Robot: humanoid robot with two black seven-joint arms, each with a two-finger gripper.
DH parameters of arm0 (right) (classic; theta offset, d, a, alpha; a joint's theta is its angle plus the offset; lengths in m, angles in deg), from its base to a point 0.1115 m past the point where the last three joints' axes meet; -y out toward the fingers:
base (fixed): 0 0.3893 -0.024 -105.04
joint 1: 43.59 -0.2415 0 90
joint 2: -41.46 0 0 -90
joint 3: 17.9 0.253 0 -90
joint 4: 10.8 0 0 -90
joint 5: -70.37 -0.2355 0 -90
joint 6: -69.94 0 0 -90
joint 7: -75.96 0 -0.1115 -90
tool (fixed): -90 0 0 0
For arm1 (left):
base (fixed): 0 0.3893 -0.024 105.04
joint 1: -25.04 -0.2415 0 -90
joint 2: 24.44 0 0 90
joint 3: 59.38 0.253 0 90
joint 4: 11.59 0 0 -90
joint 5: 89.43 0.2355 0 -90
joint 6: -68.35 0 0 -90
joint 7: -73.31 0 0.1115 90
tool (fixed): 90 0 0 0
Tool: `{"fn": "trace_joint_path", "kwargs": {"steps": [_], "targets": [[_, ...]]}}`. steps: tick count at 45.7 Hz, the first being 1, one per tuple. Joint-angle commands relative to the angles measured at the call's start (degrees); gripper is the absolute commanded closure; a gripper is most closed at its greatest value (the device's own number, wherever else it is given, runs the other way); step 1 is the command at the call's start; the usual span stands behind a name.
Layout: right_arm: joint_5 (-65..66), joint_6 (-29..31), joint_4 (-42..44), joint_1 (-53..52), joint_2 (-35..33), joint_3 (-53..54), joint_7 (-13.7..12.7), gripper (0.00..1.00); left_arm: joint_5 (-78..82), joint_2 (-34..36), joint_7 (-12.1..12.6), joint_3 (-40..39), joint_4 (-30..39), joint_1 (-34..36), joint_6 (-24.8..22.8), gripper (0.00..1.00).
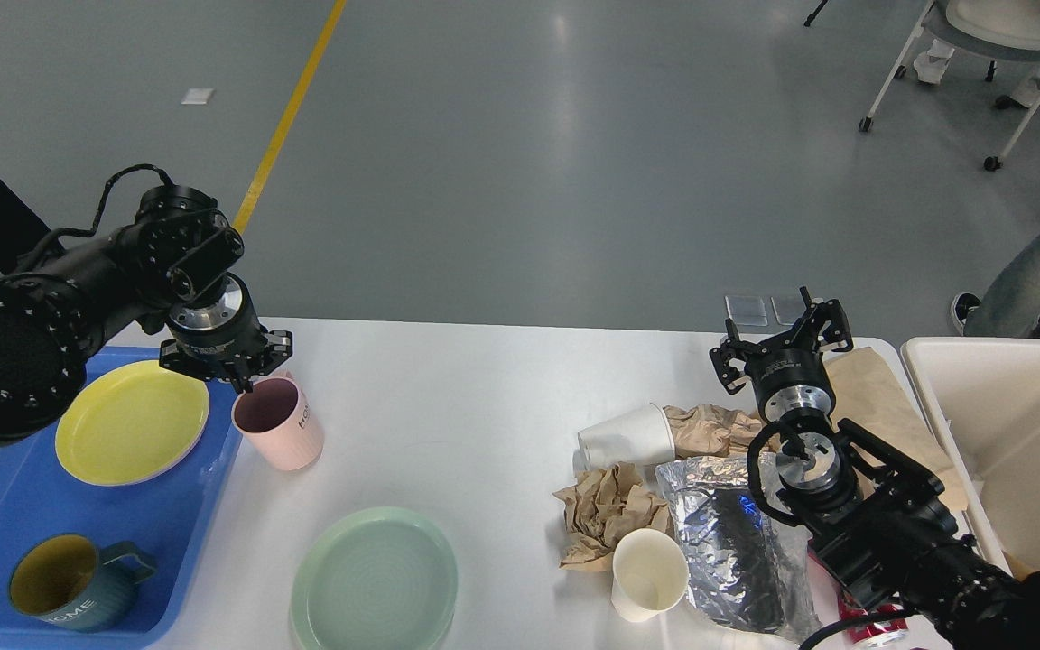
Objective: Tidy desktop
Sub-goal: 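Close the left gripper on the pink cup rim and lift it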
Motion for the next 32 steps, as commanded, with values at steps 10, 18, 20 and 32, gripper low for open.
{"fn": "trace_joint_path", "kwargs": {"steps": [10, 18, 20, 32], "targets": [[-0.1, 0.0, 0.0, 0.0, 0.0, 0.0, 0.0, 0.00, 0.1, 3.4, -0.1, -4.0, 0.0, 1.1, -1.2, 1.00], [0.0, 0.0, 0.0, 0.0, 0.0, 0.0, 0.0, 0.00, 0.4, 3.3, -0.1, -3.4, 0.0, -1.1, -1.2, 0.83], [0.0, 0.0, 0.0, 0.0, 0.0, 0.0, 0.0, 0.00, 0.4, 3.3, -0.1, -3.4, -0.1, -1.6, -1.2, 0.75], [0.0, 0.0, 0.0, 0.0, 0.0, 0.0, 0.0, 0.00, 0.8, 3.3, 0.0, -3.4, -0.1, -3.5, 1.5, 0.26]]}}
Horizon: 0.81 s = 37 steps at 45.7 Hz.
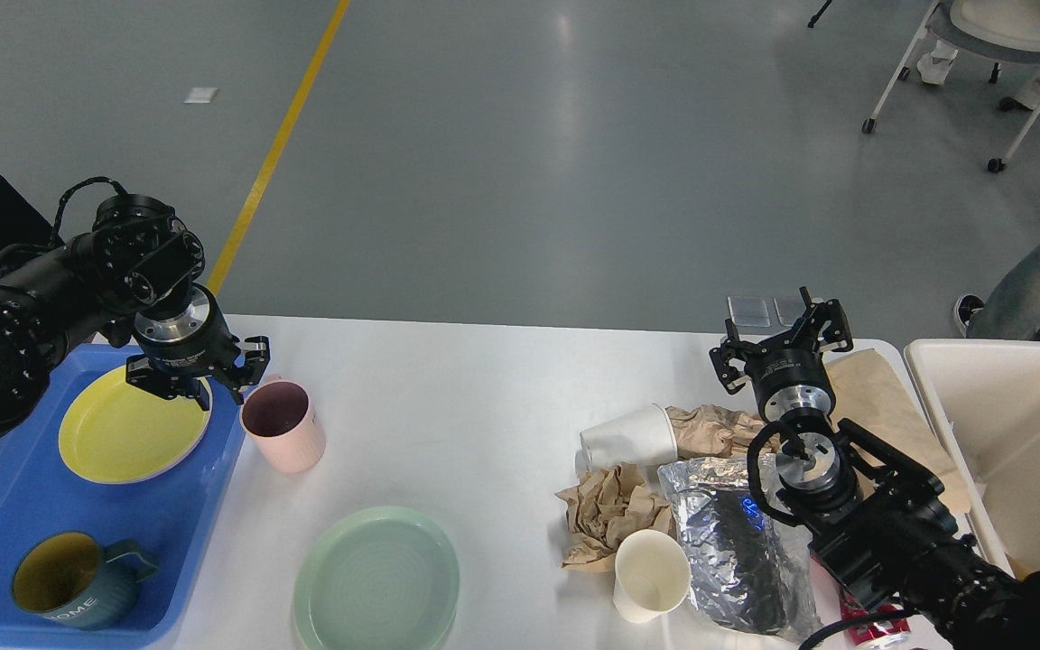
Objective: Tidy desktop
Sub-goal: 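Close the left gripper on the pink cup rim and lift it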
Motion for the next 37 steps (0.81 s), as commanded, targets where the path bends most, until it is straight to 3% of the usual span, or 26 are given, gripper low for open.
{"fn": "trace_joint_path", "kwargs": {"steps": [1, 20, 31, 37], "targets": [[0.0, 0.0, 0.0, 0.0, 0.0, 0.0, 0.0, 0.00, 0.0, 0.1, 0.0, 0.0, -0.1, -0.9, 1.7, 0.23], [0.0, 0.0, 0.0, 0.0, 0.0, 0.0, 0.0, 0.00, -0.2, -0.9, -0.3, -0.7, -0.1, -4.5, 8.4, 0.13], [0.0, 0.0, 0.0, 0.0, 0.0, 0.0, 0.0, 0.00, 0.1, -2.5, 0.0, -0.6, -0.2, -6.6, 20.5, 0.14], [-0.1, 0.0, 0.0, 0.0, 0.0, 0.0, 0.0, 0.00, 0.2, -3.2, -0.1, -0.8, -0.2, -7.1, 21.7, 0.17]]}}
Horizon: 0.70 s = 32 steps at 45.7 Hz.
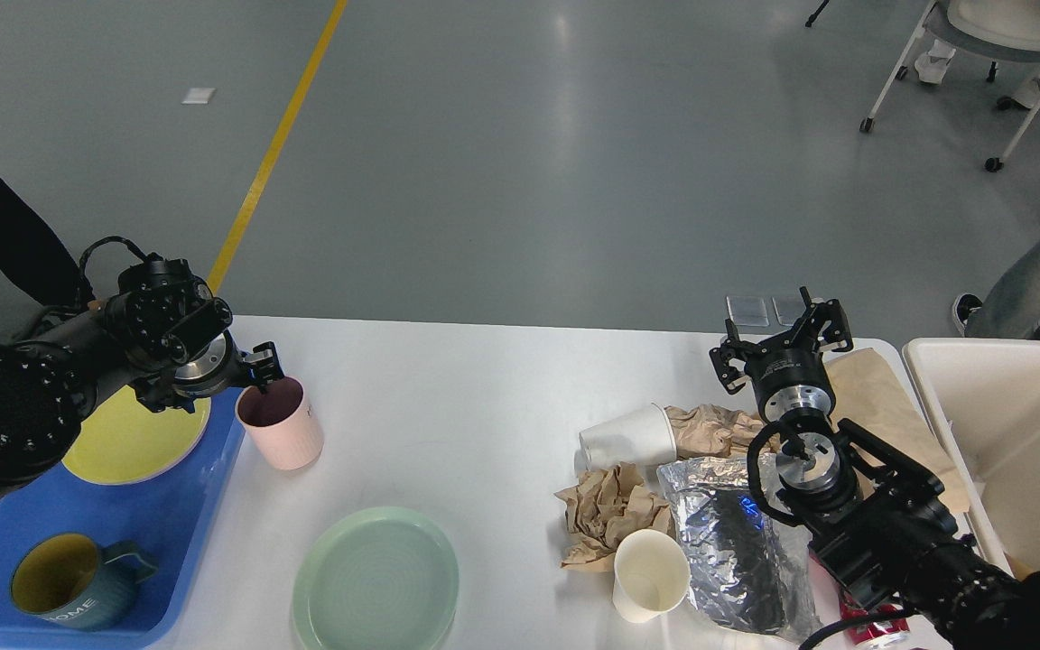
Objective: Tidy desktop
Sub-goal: 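Close the left gripper on the pink cup rim and lift it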
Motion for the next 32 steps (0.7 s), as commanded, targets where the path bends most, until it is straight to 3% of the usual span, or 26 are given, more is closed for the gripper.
{"fn": "trace_joint_path", "kwargs": {"steps": [1, 11, 32], "targets": [[-0.1, 0.0, 0.0, 0.0, 0.0, 0.0, 0.0, 0.00, 0.1, -0.9, -0.1, -0.2, 0.0, -0.4, 1.2, 0.18], [0.0, 0.0, 0.0, 0.0, 0.0, 0.0, 0.0, 0.00, 0.0, -2.0, -0.1, -0.2, 0.0, -1.2, 1.1, 0.24], [-0.1, 0.0, 0.0, 0.0, 0.0, 0.0, 0.0, 0.00, -0.8, -2.0, 0.5, -2.9, 0.2, -3.4, -1.3, 1.00]]}}
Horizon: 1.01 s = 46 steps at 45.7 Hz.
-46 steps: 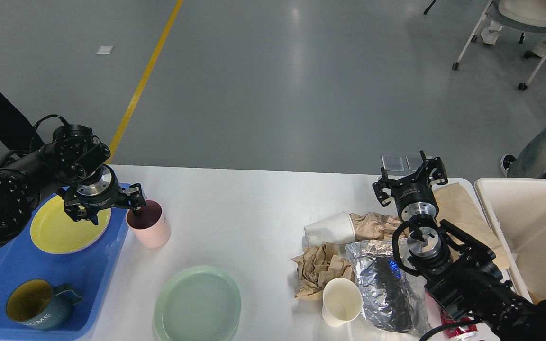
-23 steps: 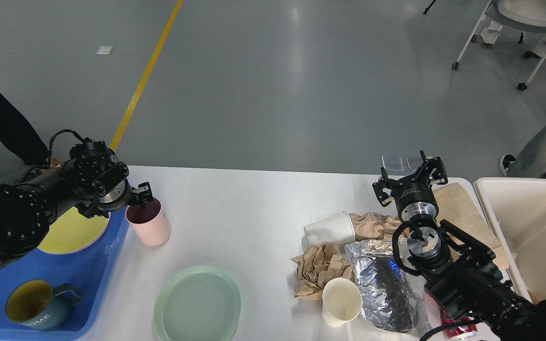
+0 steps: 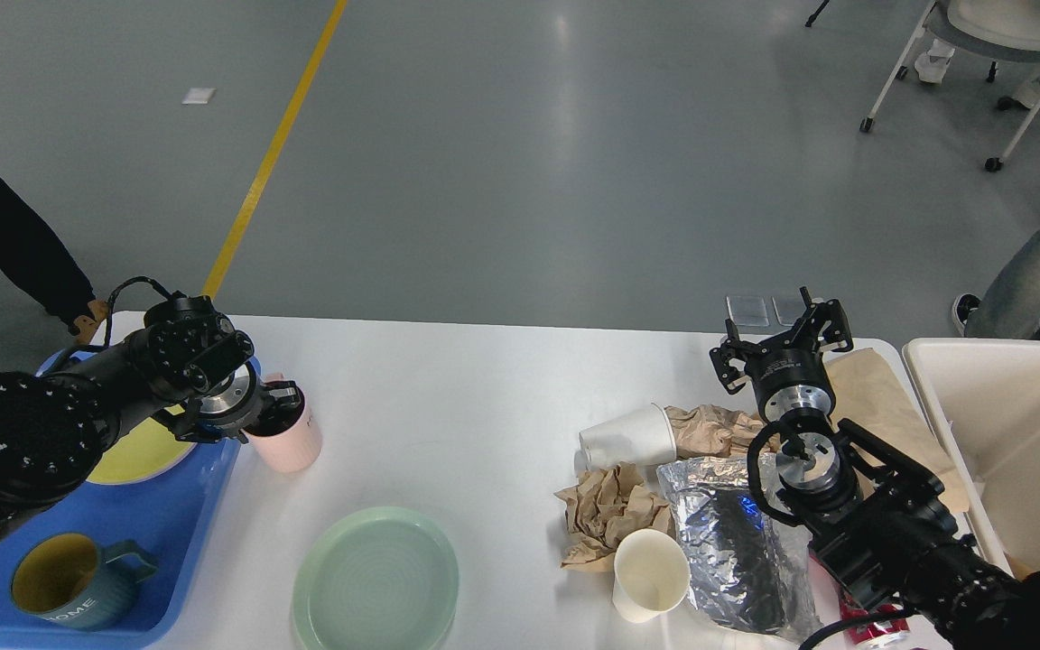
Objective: Tidy desktop
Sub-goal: 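Close the left gripper on the pink cup rim and lift it, then carry the pink cup into the blue tray and release it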
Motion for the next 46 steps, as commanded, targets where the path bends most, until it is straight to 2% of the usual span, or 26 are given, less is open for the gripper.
{"fn": "trace_joint_path", "kwargs": {"steps": [1, 6, 20, 26, 35, 46], "targets": [[0.0, 0.0, 0.0, 0.0, 0.0, 0.0, 0.0, 0.00, 0.0, 0.0, 0.9, -0.2, 0.2, 0.2, -1.1, 1.00], [0.0, 0.0, 0.0, 0.0, 0.0, 0.0, 0.0, 0.00, 0.0, 0.2, 2.5, -0.2, 0.2, 0.9, -2.6, 1.00], [0.0, 0.0, 0.0, 0.0, 0.0, 0.0, 0.0, 0.00, 0.0, 0.7, 2.5, -0.2, 0.2, 4.5, -4.5, 1.00], [0.0, 0.0, 0.0, 0.0, 0.0, 0.0, 0.0, 0.00, 0.0, 2.5, 2.6, -0.2, 0.3, 8.3, -9.1, 1.00], [0.0, 0.0, 0.0, 0.0, 0.0, 0.0, 0.0, 0.00, -1.8, 12.8, 2.5, -2.3, 1.1, 12.6, -21.2, 1.00], [0.0, 0.0, 0.0, 0.0, 0.0, 0.0, 0.0, 0.00, -3.2, 23.8, 2.4, -1.8, 1.1, 11.8, -21.2, 1.00]]}}
